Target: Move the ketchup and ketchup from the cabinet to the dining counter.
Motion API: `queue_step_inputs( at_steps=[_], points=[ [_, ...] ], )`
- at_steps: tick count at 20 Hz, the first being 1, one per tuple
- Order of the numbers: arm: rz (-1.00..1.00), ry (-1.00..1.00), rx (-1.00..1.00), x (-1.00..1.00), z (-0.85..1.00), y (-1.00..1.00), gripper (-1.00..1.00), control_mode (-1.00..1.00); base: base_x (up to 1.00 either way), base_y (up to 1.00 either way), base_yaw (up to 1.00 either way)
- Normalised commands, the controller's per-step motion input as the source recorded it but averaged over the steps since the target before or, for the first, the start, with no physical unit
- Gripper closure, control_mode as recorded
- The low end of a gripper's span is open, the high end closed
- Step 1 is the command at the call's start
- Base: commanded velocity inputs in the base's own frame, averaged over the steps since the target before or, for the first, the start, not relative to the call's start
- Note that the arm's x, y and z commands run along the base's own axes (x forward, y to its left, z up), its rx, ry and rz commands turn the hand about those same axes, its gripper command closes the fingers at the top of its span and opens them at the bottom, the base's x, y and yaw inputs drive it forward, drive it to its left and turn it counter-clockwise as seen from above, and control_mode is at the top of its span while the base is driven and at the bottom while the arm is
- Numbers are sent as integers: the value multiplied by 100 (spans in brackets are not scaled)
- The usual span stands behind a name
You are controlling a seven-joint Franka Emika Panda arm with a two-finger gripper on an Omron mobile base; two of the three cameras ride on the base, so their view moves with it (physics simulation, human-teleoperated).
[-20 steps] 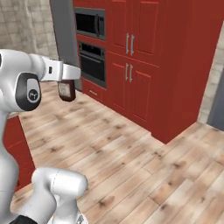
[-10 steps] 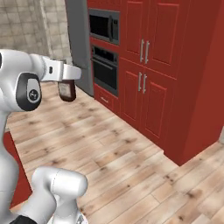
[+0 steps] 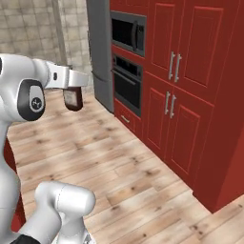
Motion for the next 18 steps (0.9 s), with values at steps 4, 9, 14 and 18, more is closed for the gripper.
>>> queue_step_inputs(
  at_steps=[4,9,14,18],
  points=[
    [0,0,0,0,0,0,100,100,92,-1,25],
    [0,0,0,0,0,0,100,100,90,0,29],
    [0,0,0,0,0,0,100,100,88,0,32],
    [0,0,0,0,0,0,100,100,89,0,32]
  ],
)
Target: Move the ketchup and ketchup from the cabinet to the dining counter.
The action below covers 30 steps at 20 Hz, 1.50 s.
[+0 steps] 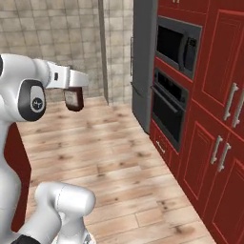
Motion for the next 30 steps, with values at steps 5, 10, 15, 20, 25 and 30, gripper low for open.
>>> queue_step_inputs(
  at_steps=[5,10,15,20,25,30],
  points=[
    [0,0,0,0,0,0,100,100,90,0,30],
    [0,0,0,0,0,0,100,100,92,0,28],
    [0,0,0,0,0,0,100,100,92,0,27],
    [0,0,0,0,0,0,100,100,91,0,27],
    [0,0,0,0,0,0,100,100,90,-3,27],
    [0,0,0,0,0,0,100,100,88,-6,27]
  ],
)
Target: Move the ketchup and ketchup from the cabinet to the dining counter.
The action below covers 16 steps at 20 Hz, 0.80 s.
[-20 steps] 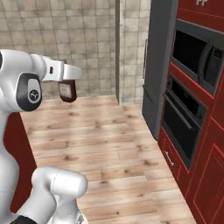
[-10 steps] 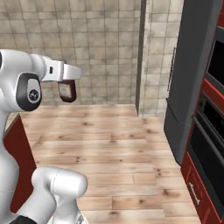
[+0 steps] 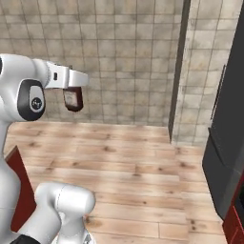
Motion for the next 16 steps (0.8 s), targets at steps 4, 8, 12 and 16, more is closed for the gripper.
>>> queue_step_inputs(
  at_steps=[4,8,12,16],
  points=[
    [0,0,0,0,0,0,100,100,83,-20,26],
    [0,0,0,0,0,0,100,100,80,-25,23],
    [0,0,0,0,0,0,100,100,75,-28,23],
    [0,0,0,0,0,0,100,100,70,-27,30]
  ],
)
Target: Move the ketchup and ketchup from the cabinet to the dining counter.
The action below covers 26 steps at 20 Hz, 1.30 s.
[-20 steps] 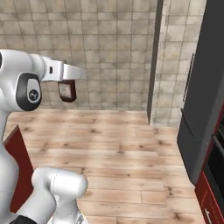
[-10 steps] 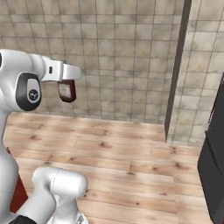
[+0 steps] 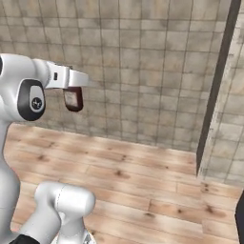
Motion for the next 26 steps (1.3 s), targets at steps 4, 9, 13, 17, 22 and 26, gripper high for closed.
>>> queue_step_inputs(
  at_steps=[4,9,13,17,22,26],
  points=[
    [0,0,0,0,0,0,100,100,60,-17,50],
    [0,0,0,0,0,0,100,100,54,-8,59],
    [0,0,0,0,0,0,100,100,55,-8,55],
    [0,0,0,0,0,0,100,100,59,-15,45],
    [0,0,0,0,0,0,100,100,61,-20,42],
    [0,0,0,0,0,0,100,100,61,-19,42]
  ],
)
